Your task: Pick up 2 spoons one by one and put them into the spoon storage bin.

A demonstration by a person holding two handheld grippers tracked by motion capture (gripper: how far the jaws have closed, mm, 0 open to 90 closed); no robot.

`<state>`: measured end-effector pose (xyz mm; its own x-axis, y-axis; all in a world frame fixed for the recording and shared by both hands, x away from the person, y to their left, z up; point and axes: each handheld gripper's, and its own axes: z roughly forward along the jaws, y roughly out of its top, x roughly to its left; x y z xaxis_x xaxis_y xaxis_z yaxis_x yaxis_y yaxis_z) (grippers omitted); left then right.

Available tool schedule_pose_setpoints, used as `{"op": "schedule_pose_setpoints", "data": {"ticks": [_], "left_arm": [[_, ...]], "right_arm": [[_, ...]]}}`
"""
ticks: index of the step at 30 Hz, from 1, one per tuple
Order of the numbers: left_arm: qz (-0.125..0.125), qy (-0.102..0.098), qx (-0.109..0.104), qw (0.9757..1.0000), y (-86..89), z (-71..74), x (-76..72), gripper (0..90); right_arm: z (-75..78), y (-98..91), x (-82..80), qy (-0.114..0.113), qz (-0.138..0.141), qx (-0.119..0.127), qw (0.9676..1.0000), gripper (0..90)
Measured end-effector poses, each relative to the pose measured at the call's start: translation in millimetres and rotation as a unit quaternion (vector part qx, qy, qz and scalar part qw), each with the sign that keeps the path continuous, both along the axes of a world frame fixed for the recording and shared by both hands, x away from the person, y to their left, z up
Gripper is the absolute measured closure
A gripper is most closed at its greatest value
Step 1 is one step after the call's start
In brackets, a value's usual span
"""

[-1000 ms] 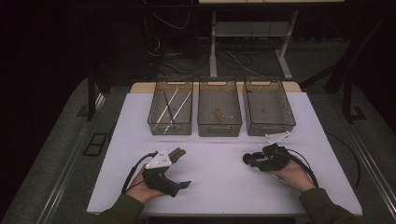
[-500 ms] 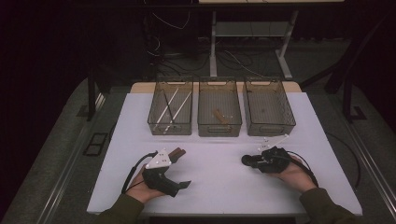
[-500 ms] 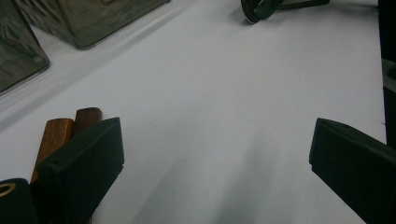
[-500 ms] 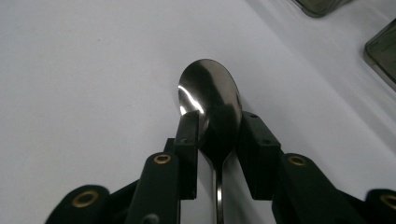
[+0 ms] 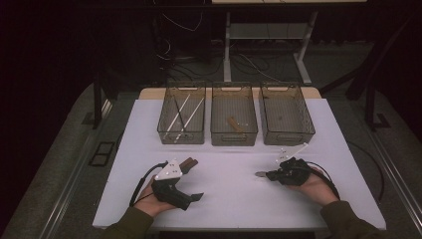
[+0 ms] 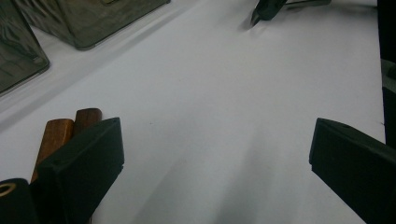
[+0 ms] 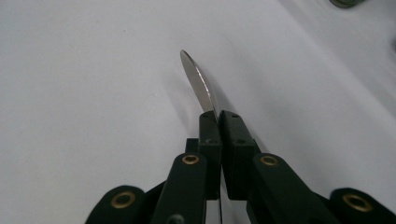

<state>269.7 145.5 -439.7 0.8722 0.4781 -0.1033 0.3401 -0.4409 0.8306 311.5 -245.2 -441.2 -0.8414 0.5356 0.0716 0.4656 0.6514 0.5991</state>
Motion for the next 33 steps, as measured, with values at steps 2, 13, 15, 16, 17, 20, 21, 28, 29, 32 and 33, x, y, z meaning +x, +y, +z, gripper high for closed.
{"op": "schedule_pose_setpoints", "data": {"ticks": [2, 13, 15, 16, 17, 20, 21, 28, 29, 32, 33], "left_arm": [[0.0, 0.0, 0.0, 1.0, 0.0, 0.0, 0.0, 1.8], [0.001, 0.001, 0.002, 1.0, 0.8, -1.9, 0.8, 1.9], [0.001, 0.001, 0.001, 1.0, 0.9, -2.1, 0.8, 1.9], [0.001, 0.0, 0.001, 1.0, 0.9, -2.0, 0.8, 1.8], [0.0, -0.001, 0.001, 1.0, 1.0, -2.0, 0.8, 1.9], [0.0, -0.001, 0.001, 1.0, 0.9, -2.1, 0.7, 1.8], [0.0, -0.001, 0.001, 1.0, 0.7, -2.1, 0.7, 1.8], [0.0, 0.0, 0.002, 1.0, 0.4, -2.2, 0.8, 1.9], [0.0, 0.0, 0.002, 1.0, 0.3, -2.3, 0.8, 1.8], [-0.001, -0.002, 0.003, 1.0, 0.2, -2.3, 0.7, 1.8], [-0.001, -0.002, 0.003, 1.0, 0.3, -2.2, 0.8, 1.9]], "right_arm": [[0.0, 0.0, 0.1, 0.0, 0.001, 0.0, 1.0, 87.6], [0.4, -1.9, -0.1, 0.003, -0.007, 0.008, 0.9999, 87.7], [2.1, -3.2, 0.2, 0.002, -0.016, 0.014, 0.9998, 87.8], [3.3, -4.2, 0.7, 0.002, -0.02, 0.02, 0.9996, 87.7], [4.6, -4.9, 0.9, 0.002, -0.026, 0.025, 0.9993, 87.7], [7.5, -7.1, 2.5, 0.0, -0.04, 0.043, 0.9983, 87.7], [8.3, -7.6, 2.7, 0.0, -0.045, 0.047, 0.9979, 87.7], [15.2, -9.4, 6.1, -0.009, -0.074, 0.075, 0.9944, 87.7], [16.1, -9.5, 6.9, -0.012, -0.079, 0.079, 0.9937, 87.7], [18.9, -8.9, 9.8, -0.017, -0.093, 0.09, 0.9915, 87.7], [19.7, -8.1, 10.8, -0.017, -0.097, 0.093, 0.9907, 87.7]]}}
